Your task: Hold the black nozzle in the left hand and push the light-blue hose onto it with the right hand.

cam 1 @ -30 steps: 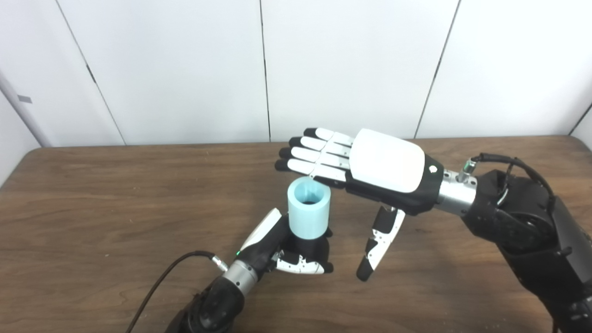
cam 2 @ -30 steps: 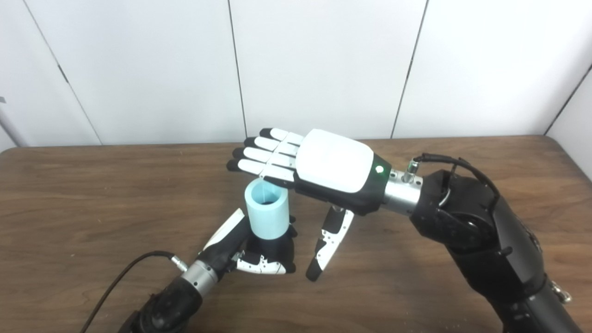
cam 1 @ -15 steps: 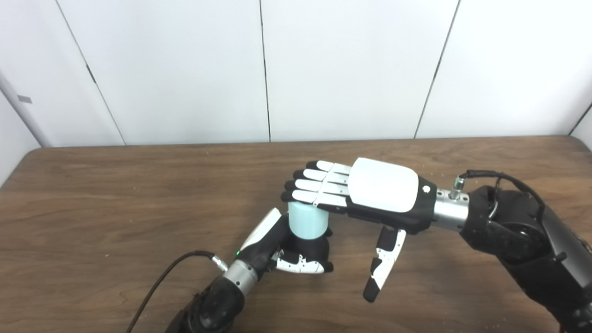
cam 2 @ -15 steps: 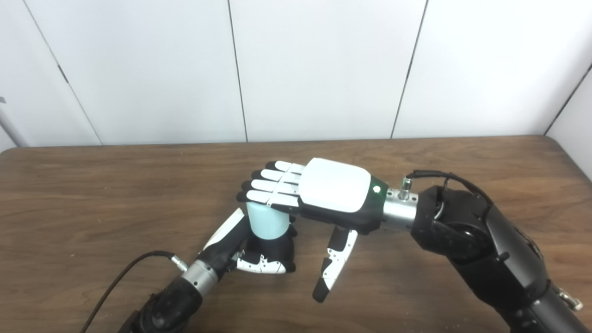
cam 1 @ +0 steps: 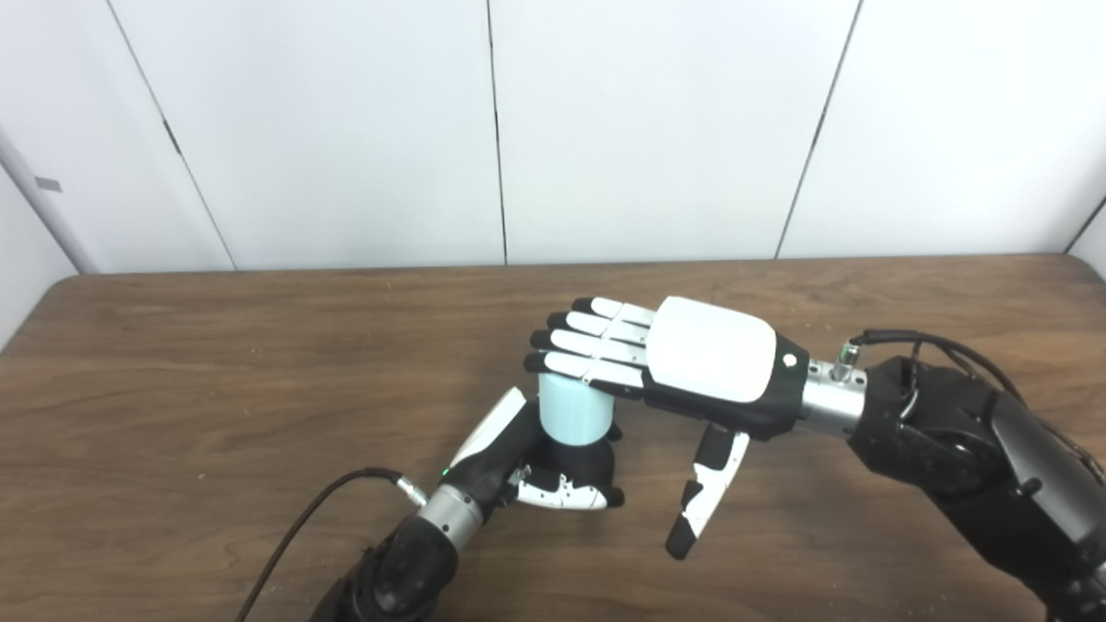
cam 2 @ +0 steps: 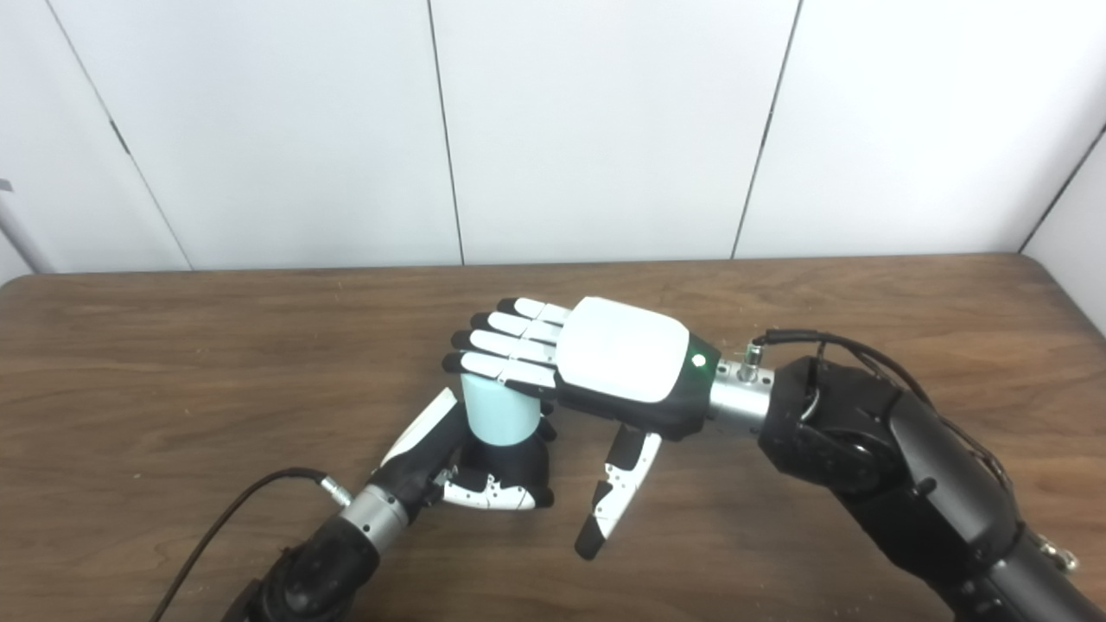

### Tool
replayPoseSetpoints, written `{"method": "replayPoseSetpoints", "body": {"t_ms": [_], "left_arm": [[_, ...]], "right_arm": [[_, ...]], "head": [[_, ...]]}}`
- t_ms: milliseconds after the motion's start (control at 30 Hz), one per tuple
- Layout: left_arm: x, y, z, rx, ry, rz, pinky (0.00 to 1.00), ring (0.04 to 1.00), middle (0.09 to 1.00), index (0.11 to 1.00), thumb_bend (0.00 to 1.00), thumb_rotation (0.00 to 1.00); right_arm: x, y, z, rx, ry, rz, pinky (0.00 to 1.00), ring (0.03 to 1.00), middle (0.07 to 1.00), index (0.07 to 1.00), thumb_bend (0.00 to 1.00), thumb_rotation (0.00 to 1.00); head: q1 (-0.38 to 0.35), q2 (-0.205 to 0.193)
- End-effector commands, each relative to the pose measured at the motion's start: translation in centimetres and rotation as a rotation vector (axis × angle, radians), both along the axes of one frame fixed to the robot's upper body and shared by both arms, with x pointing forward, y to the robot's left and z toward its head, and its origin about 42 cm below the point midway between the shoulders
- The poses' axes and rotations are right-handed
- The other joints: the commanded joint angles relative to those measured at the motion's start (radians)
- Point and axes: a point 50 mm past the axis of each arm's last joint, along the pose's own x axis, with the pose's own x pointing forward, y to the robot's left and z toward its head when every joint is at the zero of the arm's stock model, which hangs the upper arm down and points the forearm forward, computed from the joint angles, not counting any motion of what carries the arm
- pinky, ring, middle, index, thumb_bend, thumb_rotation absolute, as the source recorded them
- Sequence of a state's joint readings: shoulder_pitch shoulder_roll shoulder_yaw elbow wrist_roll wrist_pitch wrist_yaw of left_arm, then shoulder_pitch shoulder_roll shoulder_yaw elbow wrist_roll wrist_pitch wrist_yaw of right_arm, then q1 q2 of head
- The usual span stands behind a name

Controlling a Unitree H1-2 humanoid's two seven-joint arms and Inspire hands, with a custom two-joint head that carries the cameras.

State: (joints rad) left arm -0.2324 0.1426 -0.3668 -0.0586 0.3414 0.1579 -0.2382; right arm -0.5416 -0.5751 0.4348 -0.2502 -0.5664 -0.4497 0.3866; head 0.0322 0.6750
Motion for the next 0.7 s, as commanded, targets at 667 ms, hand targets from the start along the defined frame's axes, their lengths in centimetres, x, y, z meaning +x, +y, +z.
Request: {"method": "replayPoseSetpoints", "body": {"t_ms": [667], "left_arm": [[-0.4, -0.4, -0.3, 0.014, 0.055, -0.014, 0.96, 0.891, 0.788, 0.483, 0.52, 0.07]], "right_arm": [[-0.2, 0.1, 0.3, -0.028, -0.009, 0.068, 1.00, 1.000, 1.000, 1.000, 0.83, 0.84]], "head": [[0.005, 0.006]]}}
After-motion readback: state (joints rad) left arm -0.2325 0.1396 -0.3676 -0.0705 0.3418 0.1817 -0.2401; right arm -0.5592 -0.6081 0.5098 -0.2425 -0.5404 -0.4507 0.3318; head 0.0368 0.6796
